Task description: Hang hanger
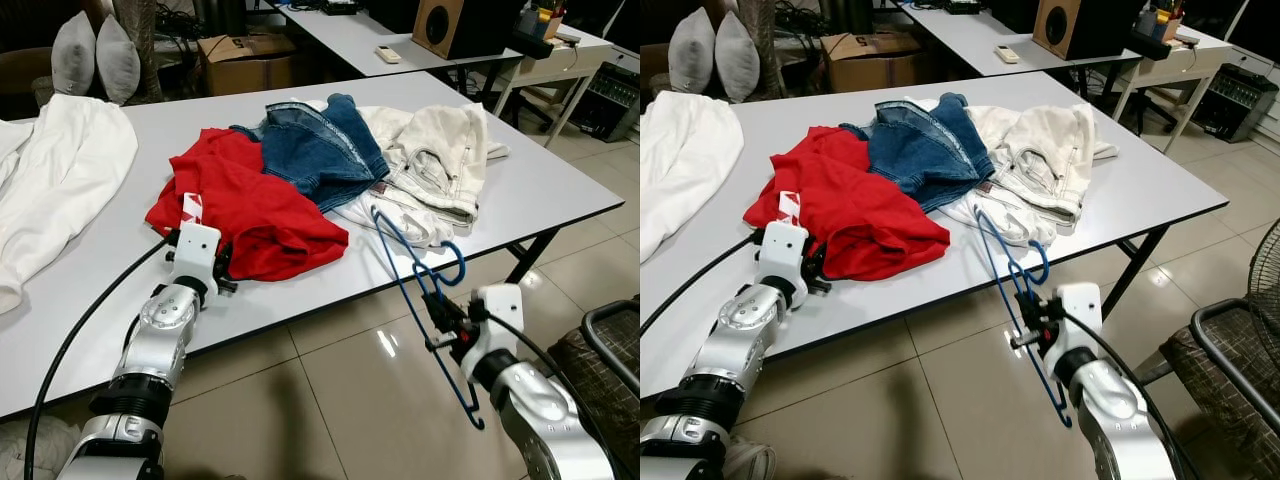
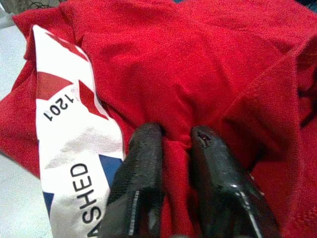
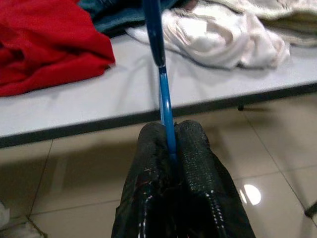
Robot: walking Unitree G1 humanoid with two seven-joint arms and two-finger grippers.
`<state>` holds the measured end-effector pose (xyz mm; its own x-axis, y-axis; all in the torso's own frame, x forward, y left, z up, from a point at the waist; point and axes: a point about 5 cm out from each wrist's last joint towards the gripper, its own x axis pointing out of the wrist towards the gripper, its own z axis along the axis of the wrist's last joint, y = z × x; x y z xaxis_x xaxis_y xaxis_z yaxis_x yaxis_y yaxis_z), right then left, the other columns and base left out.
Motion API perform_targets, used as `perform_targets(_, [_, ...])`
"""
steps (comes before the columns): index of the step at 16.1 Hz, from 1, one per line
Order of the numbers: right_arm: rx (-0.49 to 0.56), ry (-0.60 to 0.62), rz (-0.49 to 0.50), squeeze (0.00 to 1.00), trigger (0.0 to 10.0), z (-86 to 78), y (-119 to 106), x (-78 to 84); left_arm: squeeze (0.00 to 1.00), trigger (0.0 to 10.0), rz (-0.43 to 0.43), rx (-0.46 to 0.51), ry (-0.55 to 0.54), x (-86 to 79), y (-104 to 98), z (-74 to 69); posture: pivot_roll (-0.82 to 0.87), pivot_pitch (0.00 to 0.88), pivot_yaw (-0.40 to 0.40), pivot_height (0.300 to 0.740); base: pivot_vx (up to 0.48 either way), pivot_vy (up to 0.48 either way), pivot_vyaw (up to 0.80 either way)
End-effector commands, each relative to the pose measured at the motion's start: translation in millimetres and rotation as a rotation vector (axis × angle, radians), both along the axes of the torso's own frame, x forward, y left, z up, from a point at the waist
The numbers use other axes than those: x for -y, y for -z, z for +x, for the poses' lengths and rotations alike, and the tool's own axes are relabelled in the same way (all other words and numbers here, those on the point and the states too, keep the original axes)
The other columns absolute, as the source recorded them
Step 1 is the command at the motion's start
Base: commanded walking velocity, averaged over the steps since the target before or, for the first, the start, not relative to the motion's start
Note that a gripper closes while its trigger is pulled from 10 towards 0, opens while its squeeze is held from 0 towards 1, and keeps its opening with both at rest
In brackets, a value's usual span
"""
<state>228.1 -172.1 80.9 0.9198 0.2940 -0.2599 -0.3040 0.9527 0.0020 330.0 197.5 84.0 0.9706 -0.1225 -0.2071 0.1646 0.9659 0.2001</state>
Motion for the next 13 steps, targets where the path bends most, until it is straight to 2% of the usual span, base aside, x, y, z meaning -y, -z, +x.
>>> perform_targets(1, [0.011,0.030,-0.010,0.00,10.0,-1.0,-4,5.0,0.00,0.0,-0.001,0.026,0.035,8.8,-4,0.3,-0.15,0.013,-0.010,0.740,0.000,0.000,0.00])
perform_targets(4, [0.021,0.068,0.011,0.00,10.0,-2.3,-4,1.9,0.00,0.0,-0.016,0.065,0.028,6.5,-12,5.2,-0.17,0.009,0.007,0.740,0.000,0.000,0.00])
perform_targets(6, [0.039,0.098,0.009,0.00,10.0,-1.3,-7,3.2,0.00,0.0,-0.050,0.170,-0.047,-8.9,-33,13.7,-0.20,0.000,0.035,0.740,0.000,0.000,0.00])
perform_targets(9, [0.079,0.177,0.016,0.00,10.0,5.8,-15,16.8,0.00,0.0,-0.076,0.267,-0.092,-21.2,-70,33.7,-0.21,0.000,0.071,0.740,0.000,0.000,0.00])
perform_targets(10, [0.109,0.238,0.015,0.00,10.0,9.9,-20,26.7,0.00,0.0,-0.079,0.372,-0.098,-19.9,-114,54.5,-0.22,0.000,0.103,0.740,0.000,0.000,0.00])
perform_targets(11, [0.140,0.287,0.033,0.00,10.0,14.2,-25,31.9,0.00,0.0,-0.111,0.526,-0.052,-0.5,-174,72.2,-0.22,0.000,0.116,0.740,0.000,0.000,0.00])
perform_targets(12, [0.138,0.302,0.024,0.00,10.0,14.0,-23,34.0,0.00,0.0,-0.145,0.611,0.061,30.4,-205,76.4,-0.22,0.000,0.117,0.740,0.000,0.000,0.00])
perform_targets(13, [0.137,0.305,0.021,0.00,10.0,13.4,-23,34.6,0.00,0.0,-0.150,0.631,0.097,39.6,-212,76.5,-0.22,0.000,0.117,0.740,0.000,0.000,0.00])
